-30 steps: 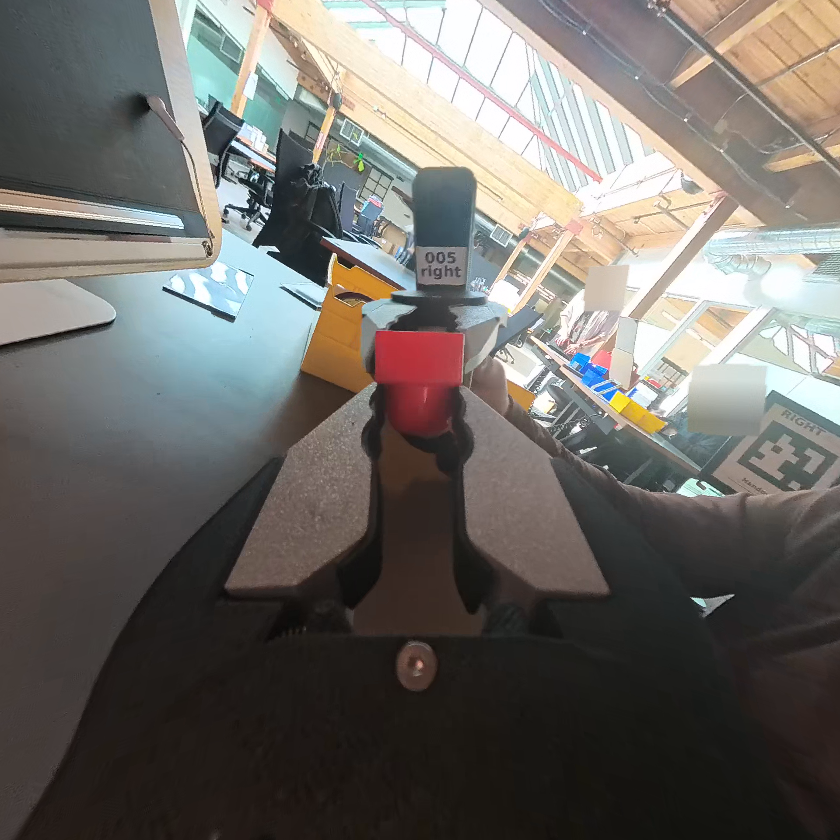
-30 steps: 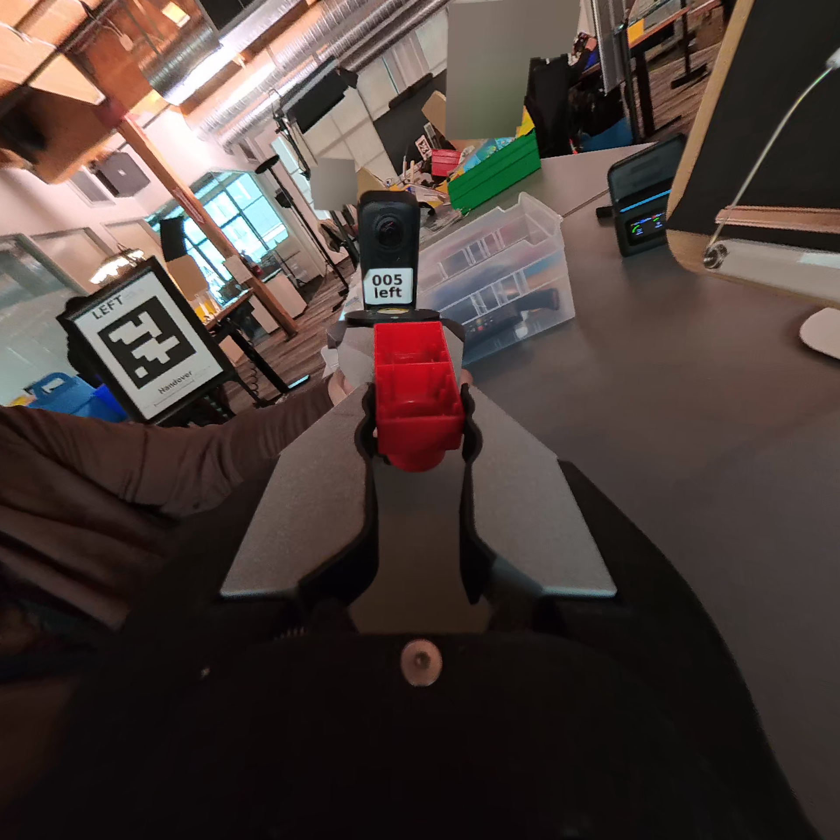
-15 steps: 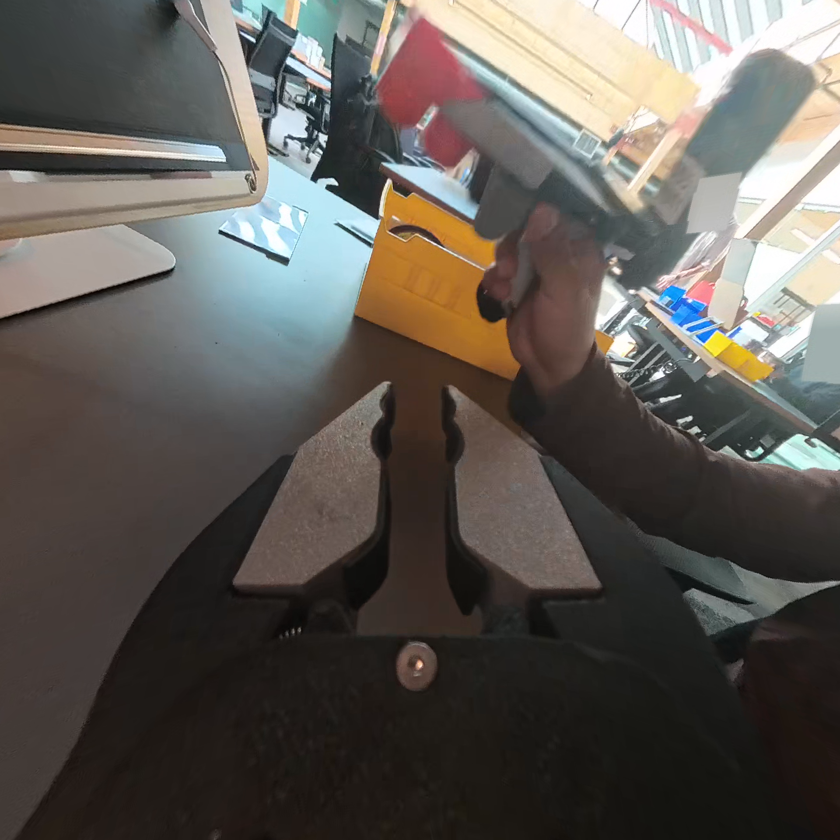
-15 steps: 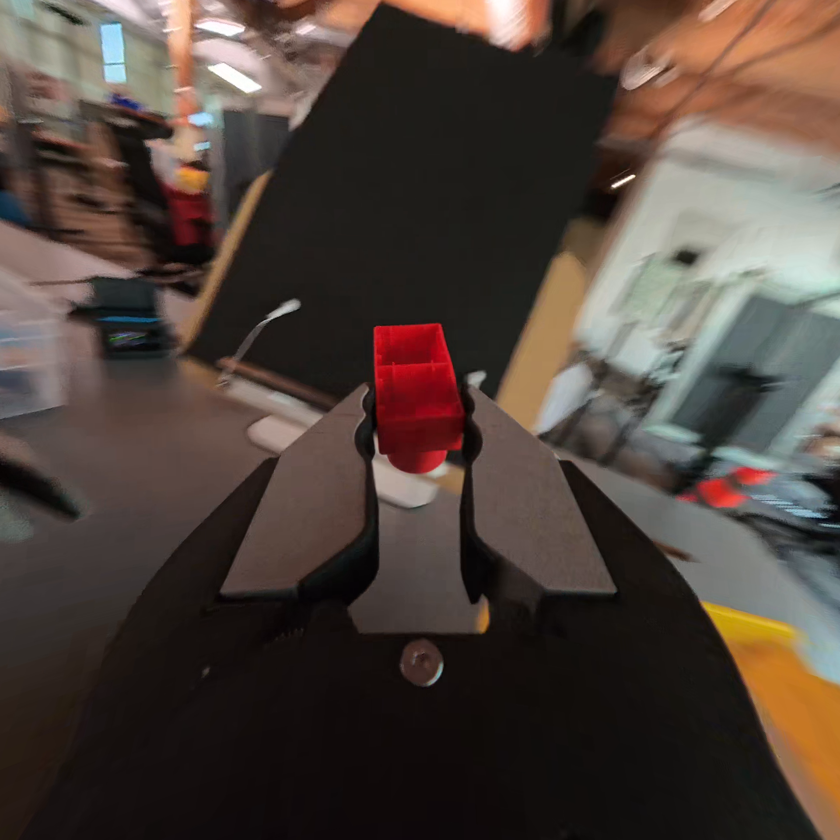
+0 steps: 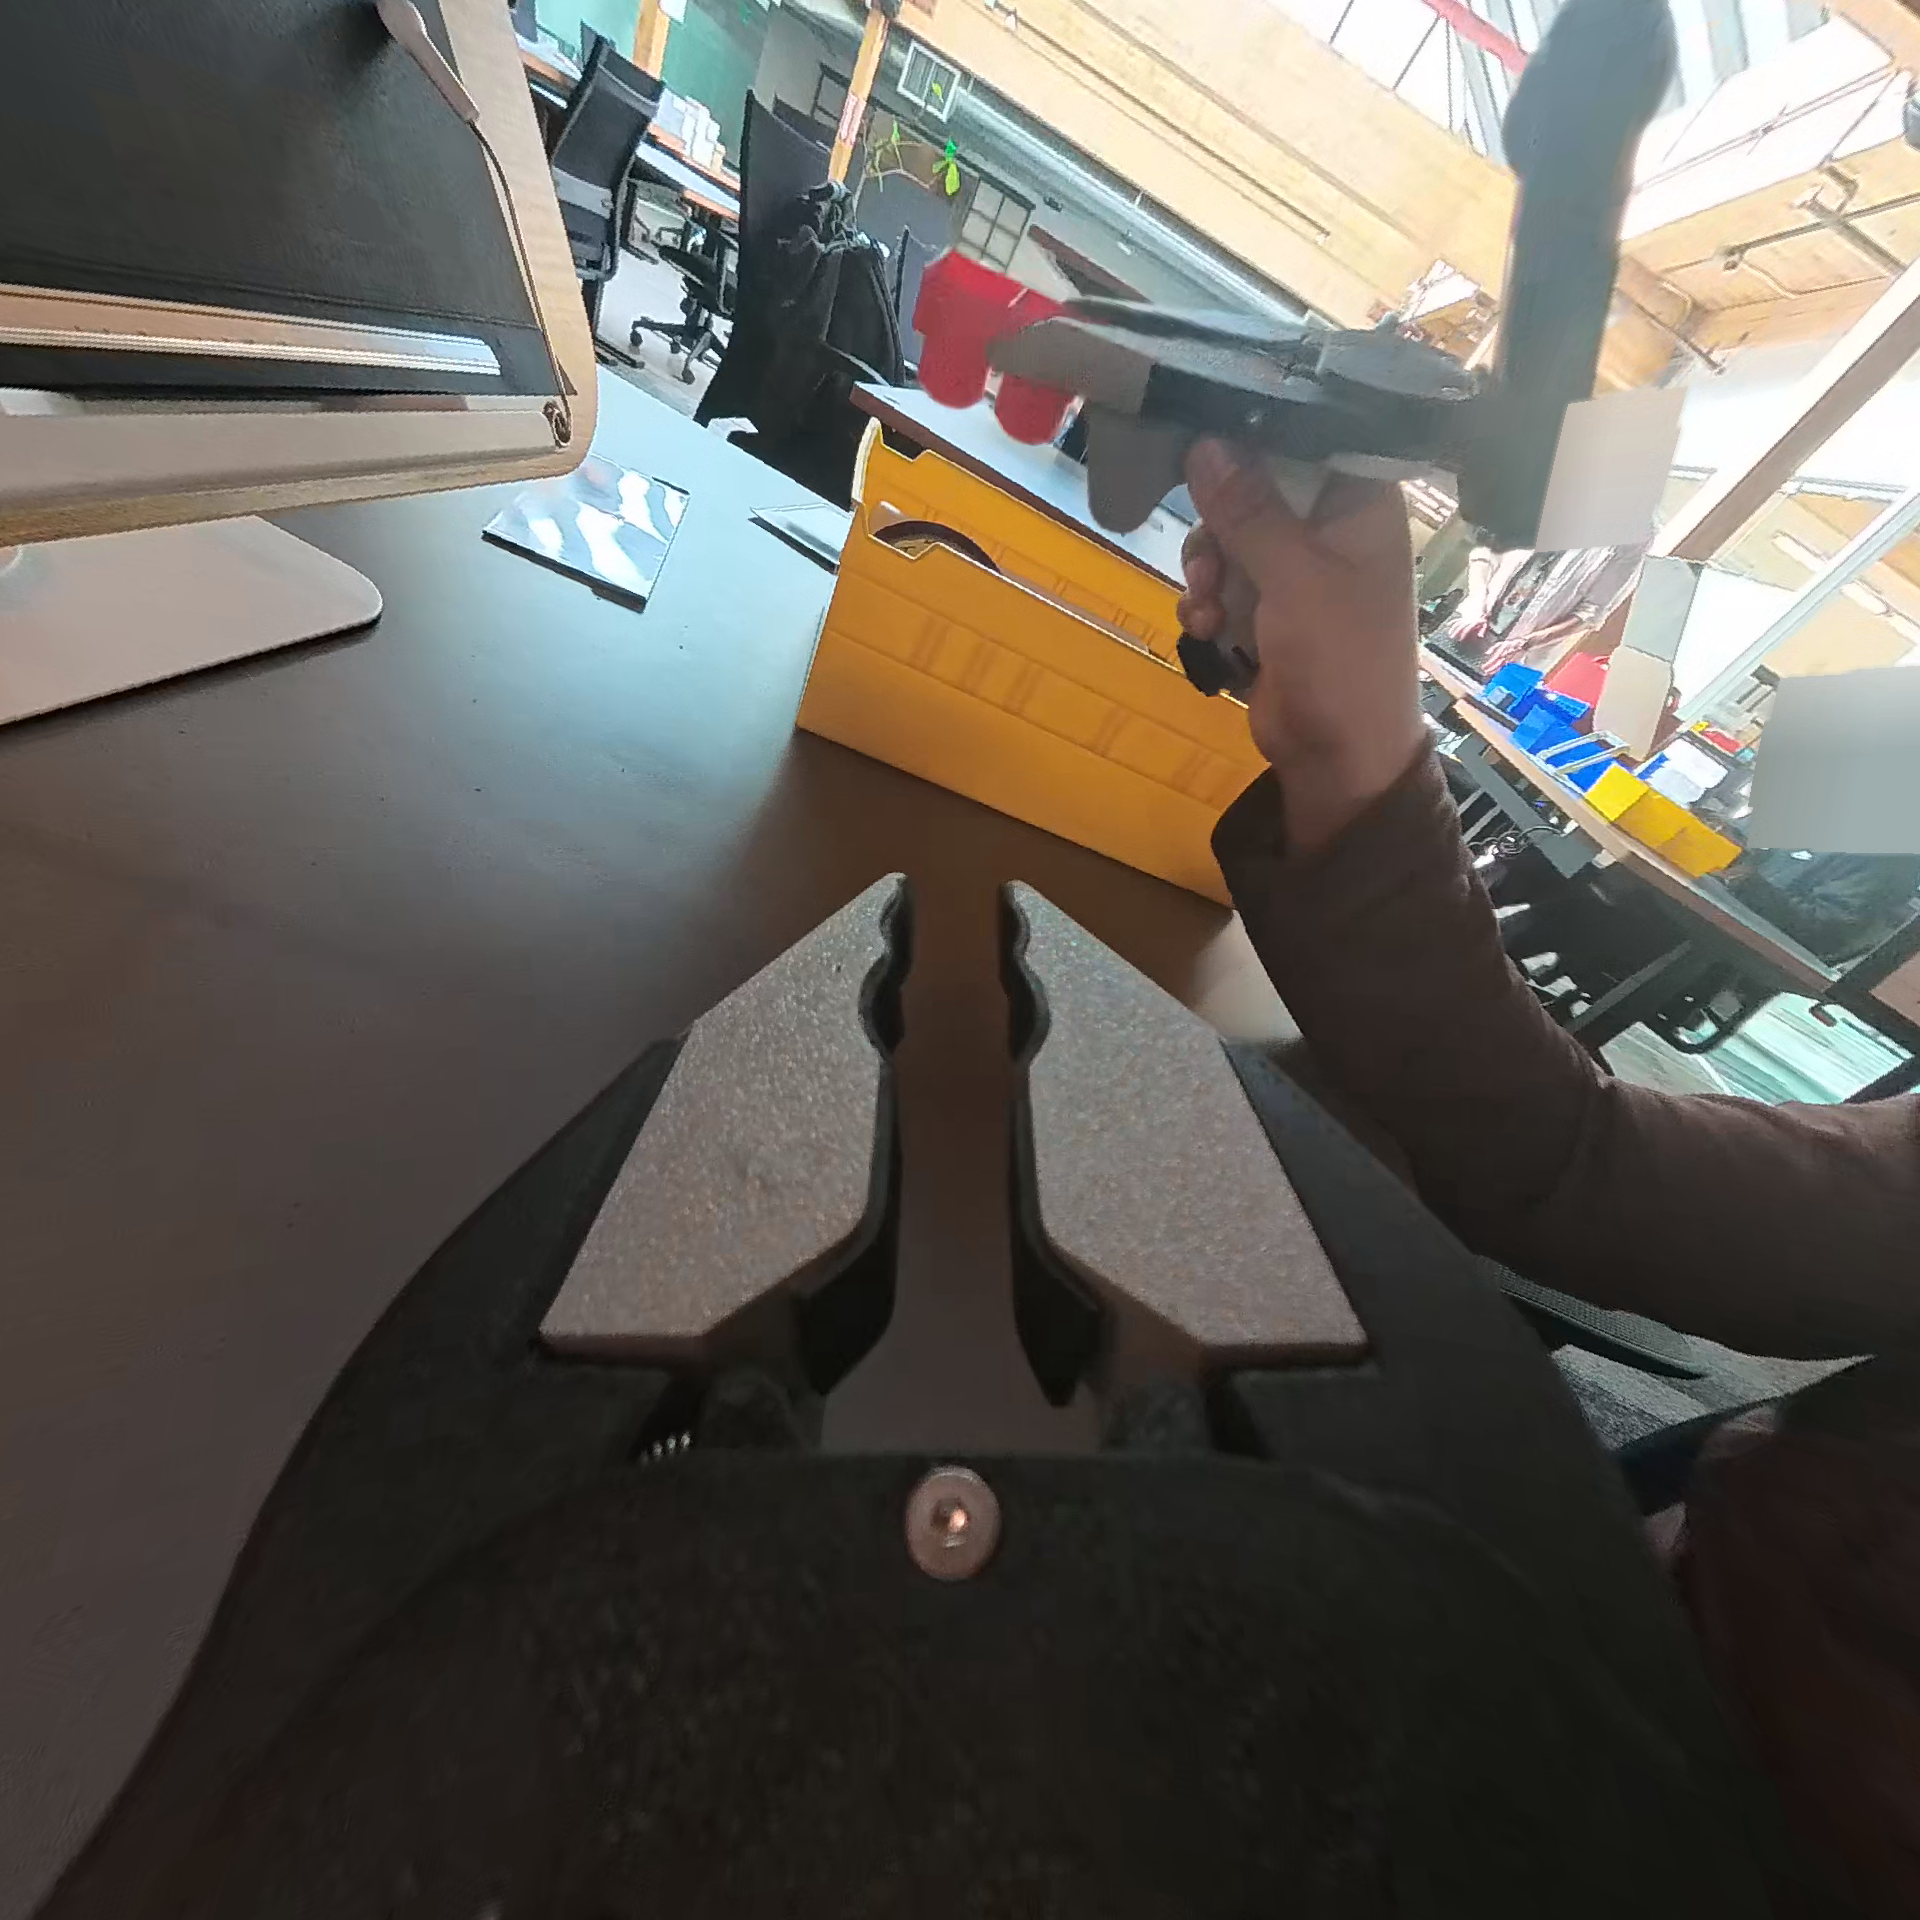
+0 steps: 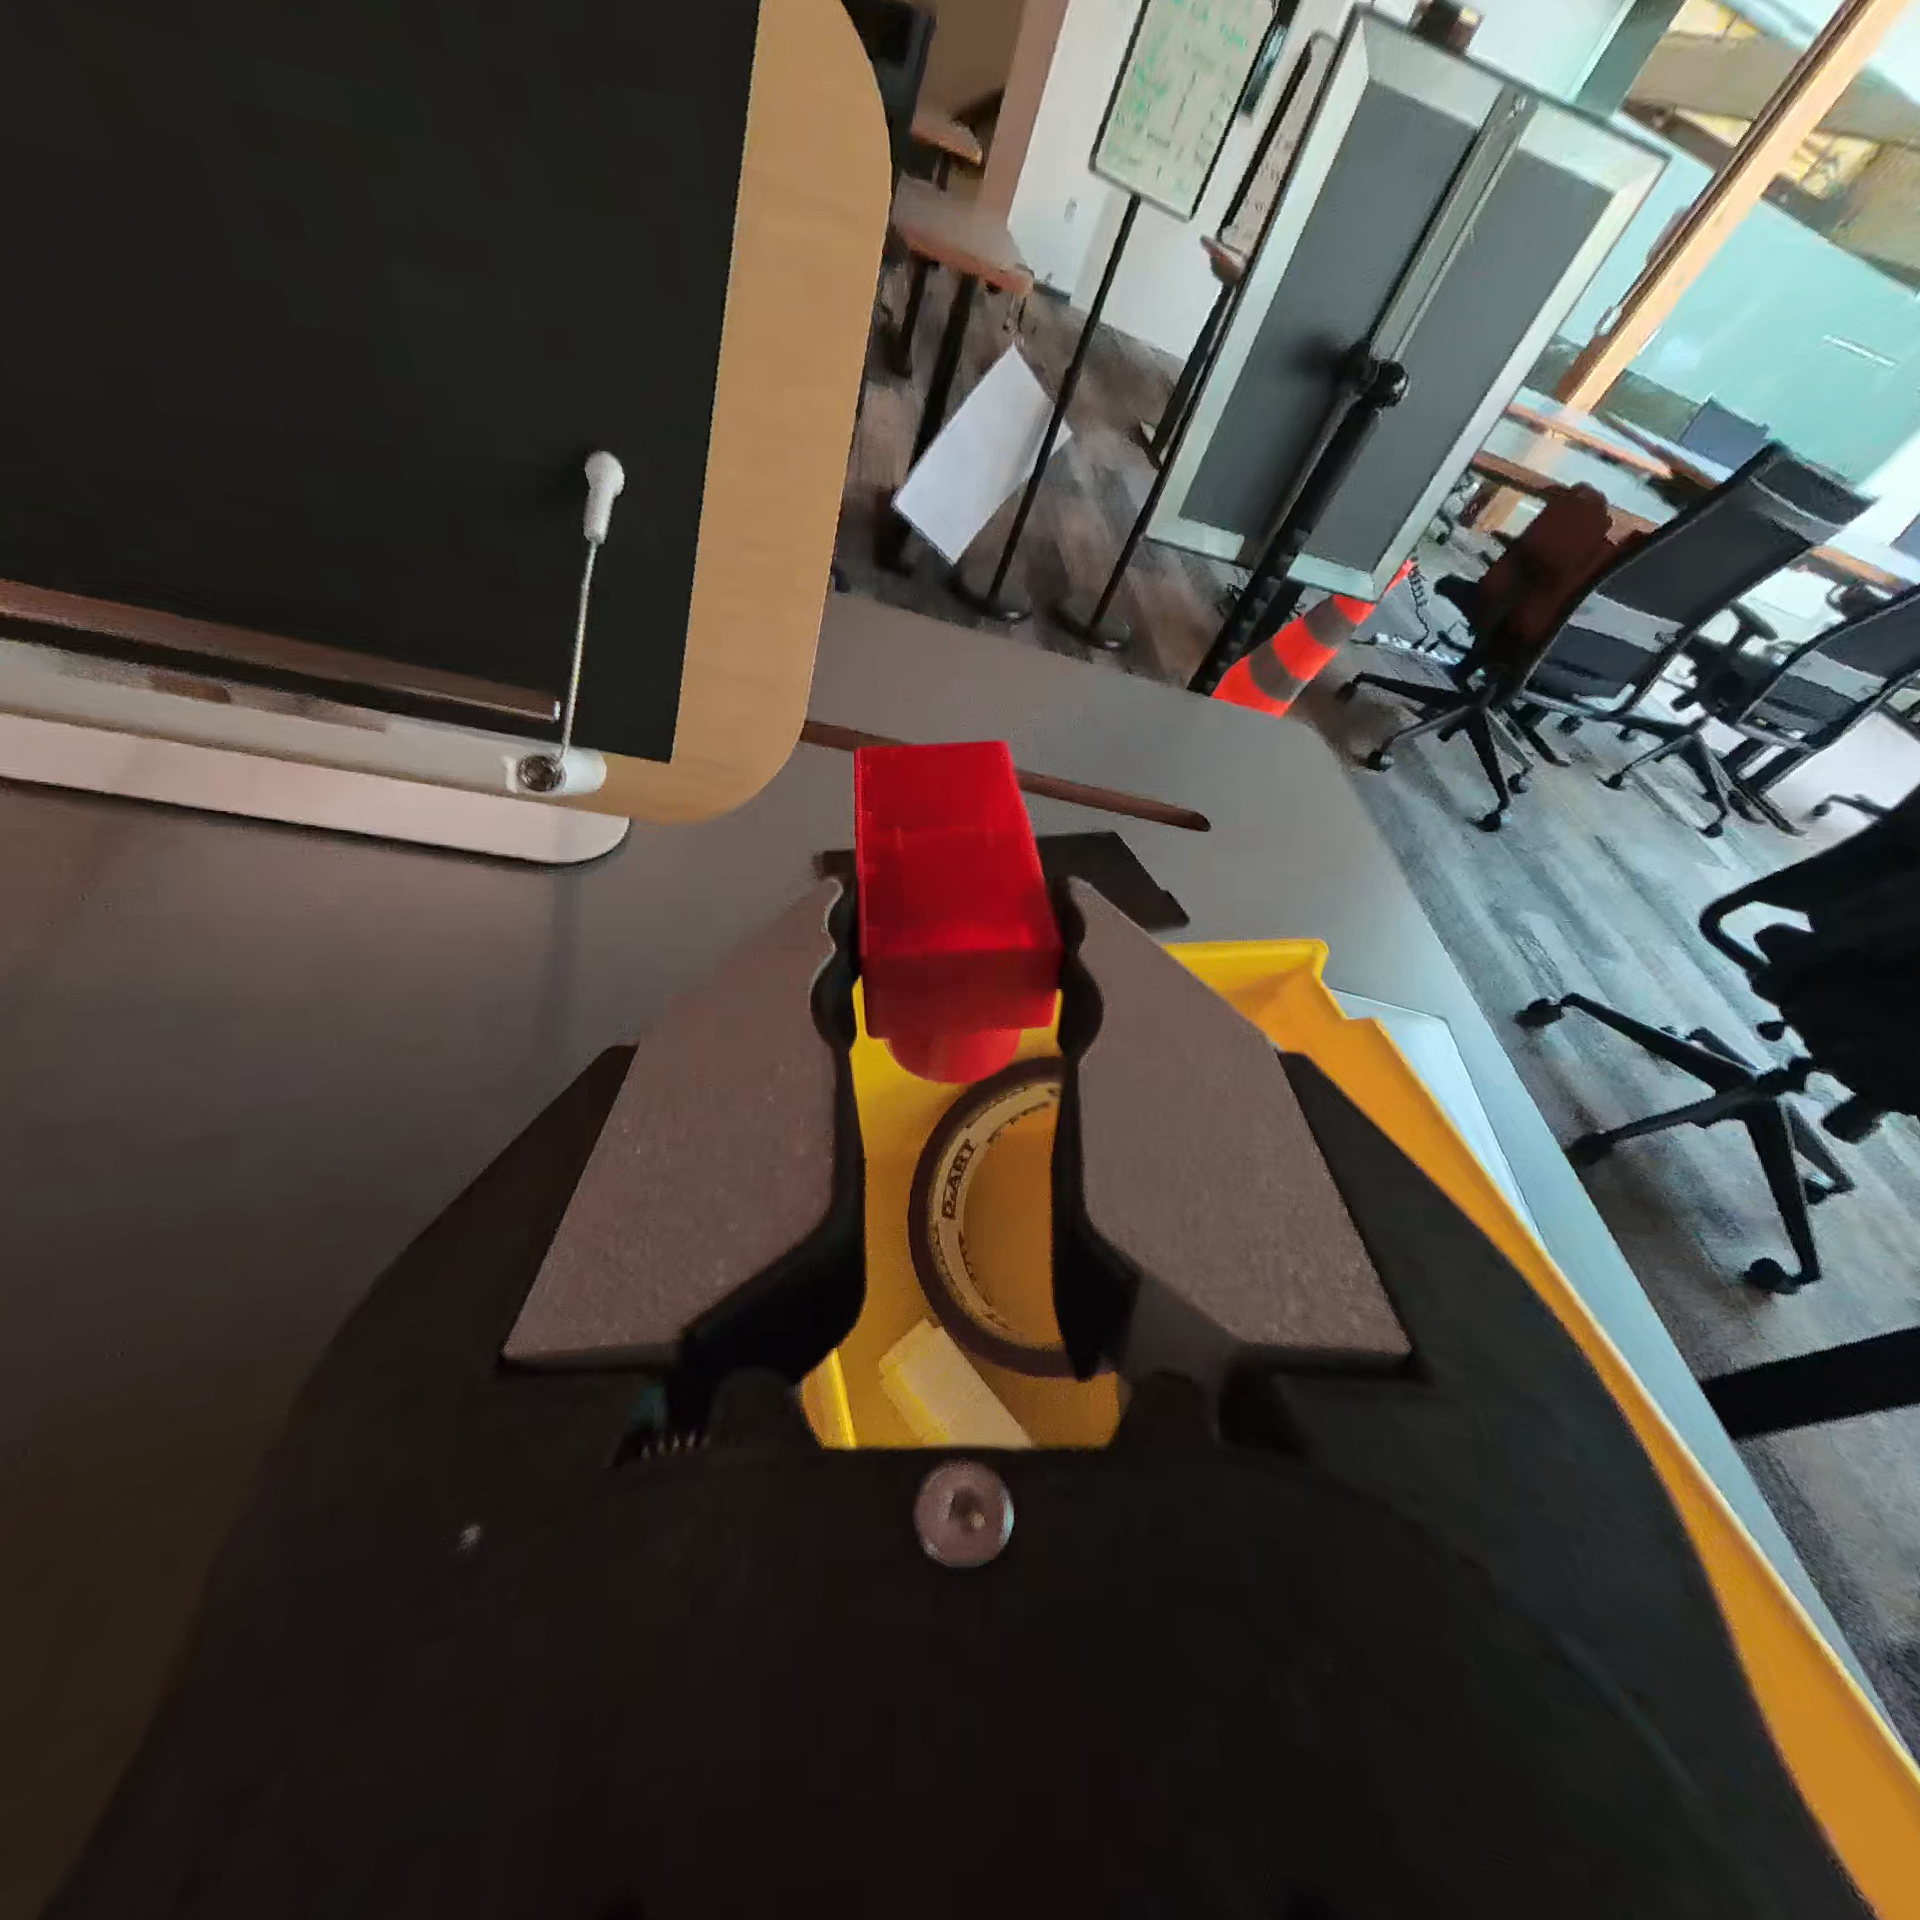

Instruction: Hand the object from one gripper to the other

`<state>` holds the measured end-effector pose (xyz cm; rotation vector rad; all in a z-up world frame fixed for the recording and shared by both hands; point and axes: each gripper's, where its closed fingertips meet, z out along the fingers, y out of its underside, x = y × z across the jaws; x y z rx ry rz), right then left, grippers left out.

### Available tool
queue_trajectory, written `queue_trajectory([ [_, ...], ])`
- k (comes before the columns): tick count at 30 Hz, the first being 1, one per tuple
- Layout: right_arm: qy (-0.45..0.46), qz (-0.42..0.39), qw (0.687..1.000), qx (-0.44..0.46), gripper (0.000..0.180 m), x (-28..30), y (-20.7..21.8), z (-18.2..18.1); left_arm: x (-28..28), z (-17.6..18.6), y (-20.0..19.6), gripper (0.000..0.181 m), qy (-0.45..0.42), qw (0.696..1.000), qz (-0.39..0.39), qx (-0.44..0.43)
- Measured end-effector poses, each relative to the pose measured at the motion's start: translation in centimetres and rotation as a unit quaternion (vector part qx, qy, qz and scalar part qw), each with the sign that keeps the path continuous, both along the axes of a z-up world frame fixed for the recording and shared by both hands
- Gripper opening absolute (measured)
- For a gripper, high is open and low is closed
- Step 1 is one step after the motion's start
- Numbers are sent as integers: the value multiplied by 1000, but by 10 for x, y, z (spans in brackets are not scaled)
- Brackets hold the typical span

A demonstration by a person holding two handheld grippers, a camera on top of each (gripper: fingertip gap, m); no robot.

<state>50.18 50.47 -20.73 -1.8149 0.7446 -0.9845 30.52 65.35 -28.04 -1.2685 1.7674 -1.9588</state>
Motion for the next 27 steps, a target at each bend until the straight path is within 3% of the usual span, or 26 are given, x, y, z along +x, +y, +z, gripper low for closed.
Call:
queue_trajectory([
  [5,4,-19,998,-68,33,-2,-2,-13,0,-1,-2,11,3,1000,-5,0],
  [10,86,60,992,-68,33,-19,6,-24,-1,0,-4,11,1,1000,-11,0],
  [18,112,25,988,-103,33,-13,-10,-40,-2,3,-3,10,-2,1000,-12,-4],
  [22,99,15,990,-95,55,-11,-11,-36,-2,3,-3,10,-1,1000,-13,-8],
  [27,61,45,996,-55,55,-17,1,-17,-2,2,-4,10,1,1000,-15,-5],
])
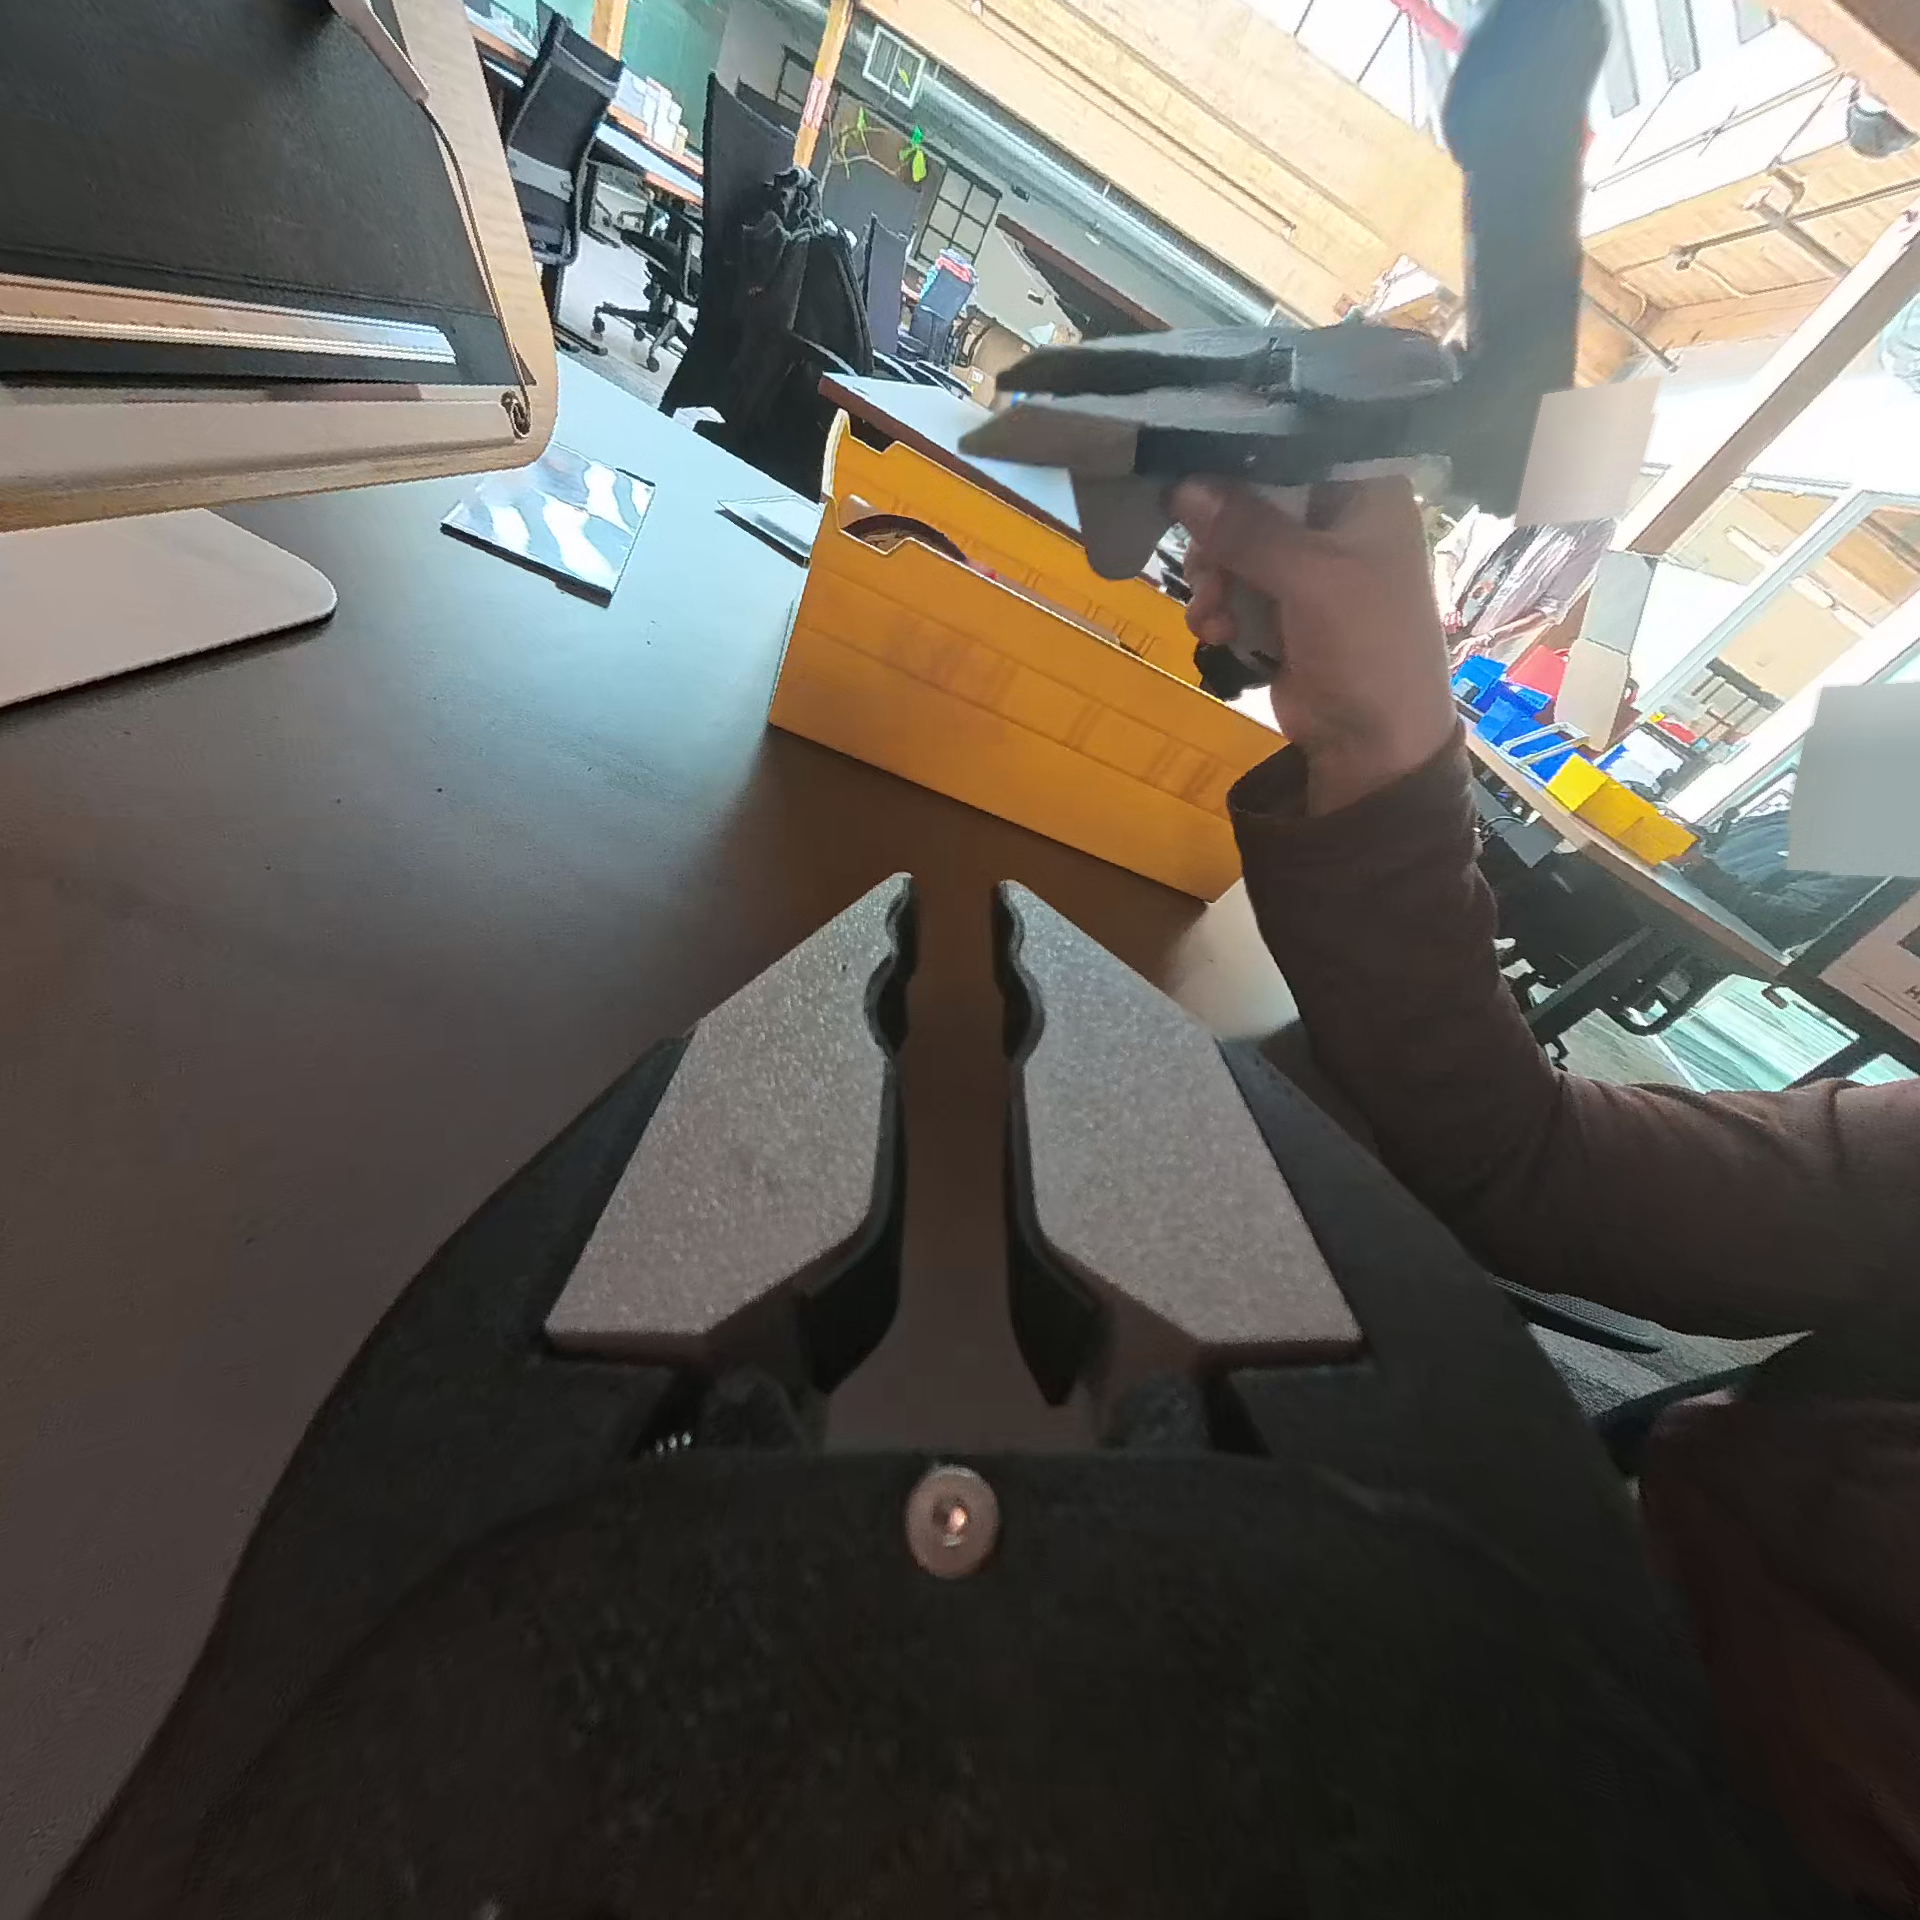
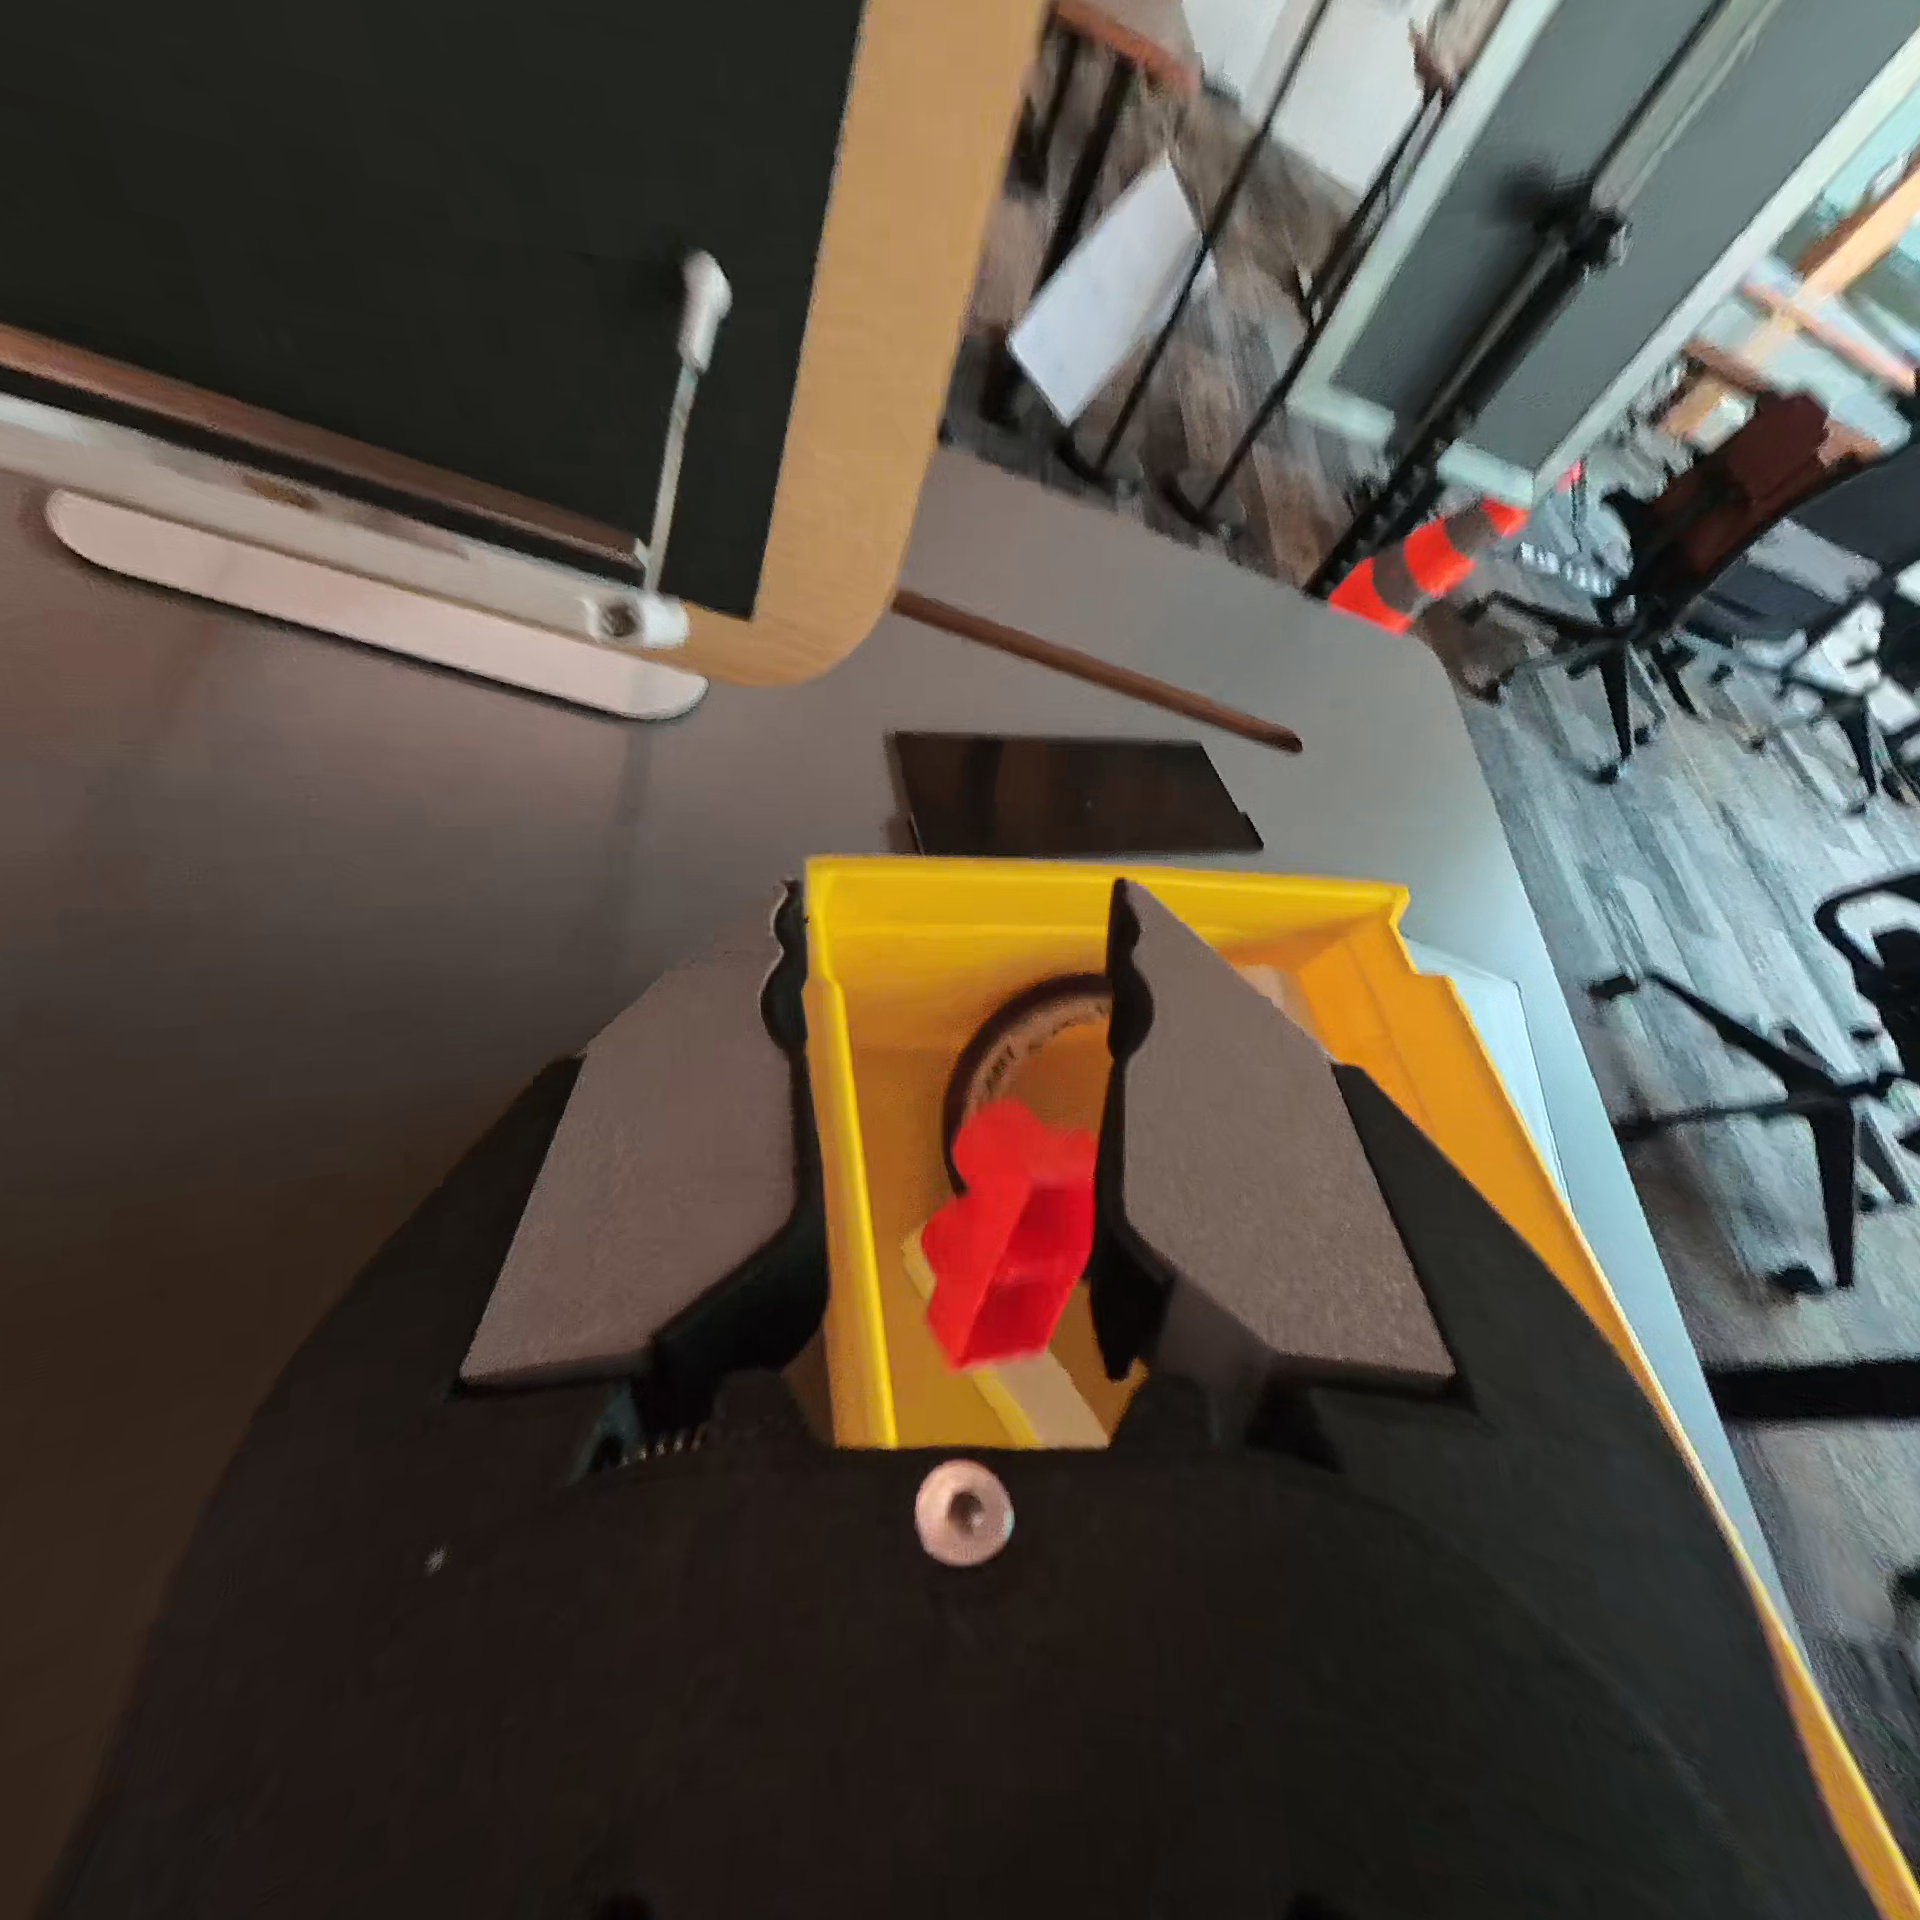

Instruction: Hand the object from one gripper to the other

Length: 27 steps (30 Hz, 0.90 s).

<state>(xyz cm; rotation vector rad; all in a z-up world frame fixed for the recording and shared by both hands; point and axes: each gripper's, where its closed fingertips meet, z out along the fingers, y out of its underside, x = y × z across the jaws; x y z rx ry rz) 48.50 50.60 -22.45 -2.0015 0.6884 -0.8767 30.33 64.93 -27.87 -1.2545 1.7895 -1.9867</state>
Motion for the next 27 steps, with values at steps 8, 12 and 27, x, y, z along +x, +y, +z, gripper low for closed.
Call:
queue_trajectory([
  [8,-37,173,984,31,73,-54,82,3,2,-5,1,10,2,1000,7,20],
  [12,-17,210,976,-57,79,-72,108,-36,2,-8,-1,10,4,999,6,34],
  [27,-39,264,957,-113,73,-105,147,-70,22,-14,54,14,-10,972,182,149],
])
